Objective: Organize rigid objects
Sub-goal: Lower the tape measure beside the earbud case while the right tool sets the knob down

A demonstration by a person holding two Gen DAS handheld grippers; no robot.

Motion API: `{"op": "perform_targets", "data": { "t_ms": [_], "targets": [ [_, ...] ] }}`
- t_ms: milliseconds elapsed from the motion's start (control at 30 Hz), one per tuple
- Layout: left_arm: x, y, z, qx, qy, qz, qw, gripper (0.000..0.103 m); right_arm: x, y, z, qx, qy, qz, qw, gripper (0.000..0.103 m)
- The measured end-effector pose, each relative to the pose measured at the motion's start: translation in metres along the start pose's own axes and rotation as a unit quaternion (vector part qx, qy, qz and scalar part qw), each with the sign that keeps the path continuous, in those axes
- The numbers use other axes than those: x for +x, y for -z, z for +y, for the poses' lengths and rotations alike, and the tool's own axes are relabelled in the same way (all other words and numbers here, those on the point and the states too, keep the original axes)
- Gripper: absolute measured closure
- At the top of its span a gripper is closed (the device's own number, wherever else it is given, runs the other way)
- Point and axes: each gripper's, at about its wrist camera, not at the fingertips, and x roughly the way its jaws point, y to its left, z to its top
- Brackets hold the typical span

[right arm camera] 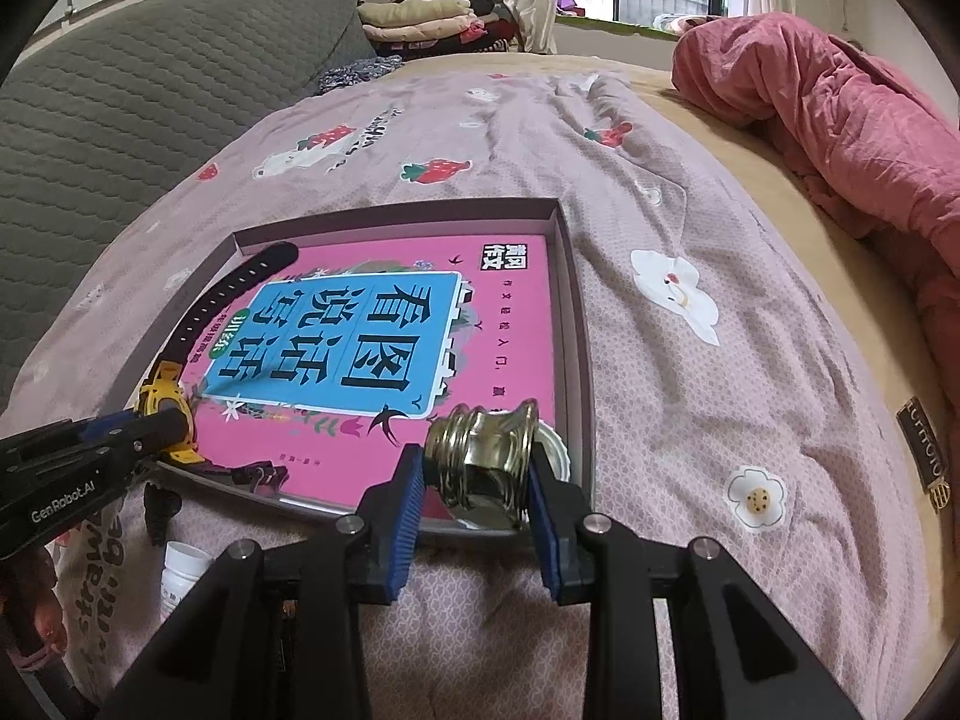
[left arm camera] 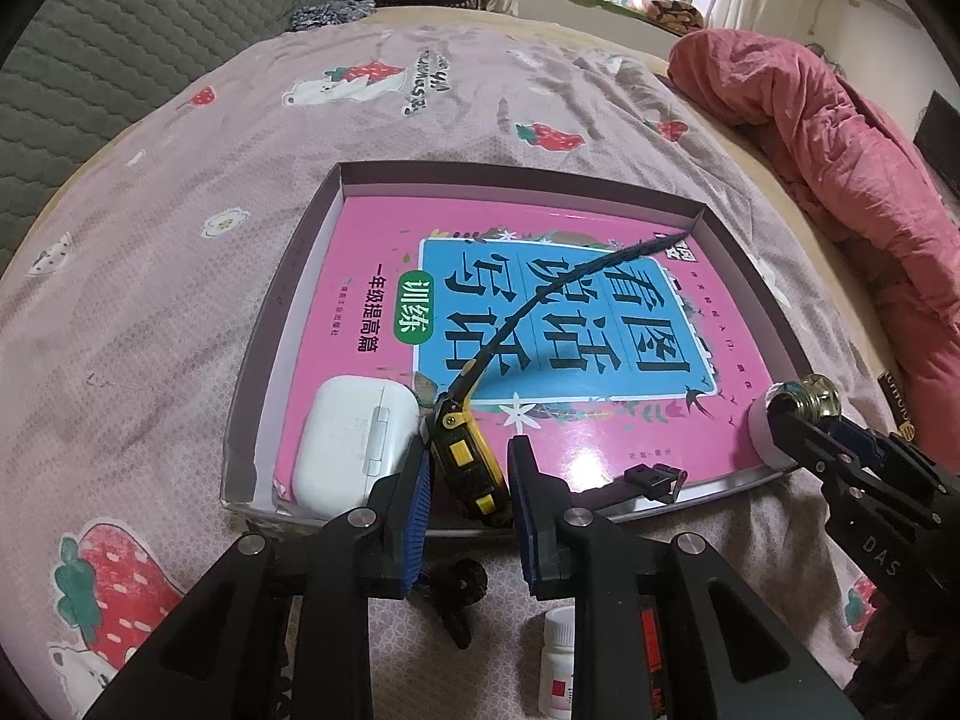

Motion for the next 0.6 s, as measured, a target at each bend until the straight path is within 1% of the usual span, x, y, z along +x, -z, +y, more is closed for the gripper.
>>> {"op": "perform_targets", "data": {
  "t_ms": [133,267,600],
  "targets": [
    [-0.0001,-0.0005,0.0004,-0.004,0.003,0.001,1.0,0.077,-0.0006,0.0004,-0.0011,0.001,0.001,-0.001,1.0,0.068],
    [-0.0011,-0.0017,0.0011,-0.006,0.006,-0.001,1.0,0.076,-0.0018,0.001,-0.0032,0.001,0.002,-0.003,1.0,0.064],
    [0.0001,-0.0036,0.0004,-0.004,0.005,0.0,1.0,0.075,-0.0083,0.0012,-0.0059,0.0,-0.006,-0.017,1.0,0.062]
  ]
}}
